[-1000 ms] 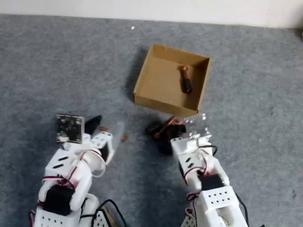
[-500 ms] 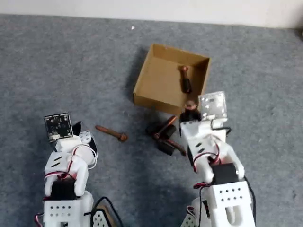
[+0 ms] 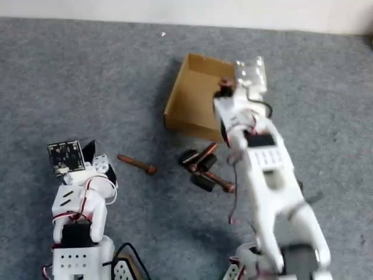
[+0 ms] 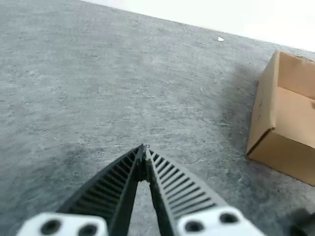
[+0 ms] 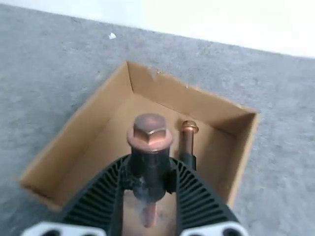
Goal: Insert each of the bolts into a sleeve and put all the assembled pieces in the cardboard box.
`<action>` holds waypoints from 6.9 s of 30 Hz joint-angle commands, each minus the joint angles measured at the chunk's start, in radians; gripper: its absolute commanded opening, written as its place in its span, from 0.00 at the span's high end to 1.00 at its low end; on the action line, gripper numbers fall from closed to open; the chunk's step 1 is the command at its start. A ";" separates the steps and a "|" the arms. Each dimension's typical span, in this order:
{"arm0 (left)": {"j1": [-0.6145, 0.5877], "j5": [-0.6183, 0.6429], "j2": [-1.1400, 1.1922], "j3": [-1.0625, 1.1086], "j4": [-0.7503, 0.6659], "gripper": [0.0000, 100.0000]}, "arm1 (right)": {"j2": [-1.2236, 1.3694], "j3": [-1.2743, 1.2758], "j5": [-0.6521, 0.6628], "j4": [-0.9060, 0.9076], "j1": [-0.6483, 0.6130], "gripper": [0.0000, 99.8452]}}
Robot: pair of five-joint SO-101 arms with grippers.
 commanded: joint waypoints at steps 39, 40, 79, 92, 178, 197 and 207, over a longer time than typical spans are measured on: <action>-0.042 0.005 -0.008 0.024 -0.028 0.97 | 0.292 -0.736 -0.005 1.073 -0.051 0.88; -0.042 0.005 -0.008 0.024 -0.028 0.97 | 0.269 -0.736 0.003 1.109 -0.064 0.88; -0.074 0.005 -0.008 0.024 -0.026 0.97 | 0.602 -0.705 -0.601 0.964 -0.314 0.88; -0.076 0.005 -0.008 0.024 -0.026 0.97 | 0.705 -0.768 -0.600 1.086 -0.269 0.88; -0.042 -0.671 0.004 -0.295 0.474 0.97 | -0.512 0.435 -0.265 0.493 -0.042 0.99; 0.018 -0.979 0.725 -0.697 0.537 0.96 | -0.512 0.437 -0.264 0.493 -0.042 0.99; 0.018 -1.049 1.021 -0.789 0.535 0.84 | -0.504 0.435 -0.261 0.493 -0.041 0.99</action>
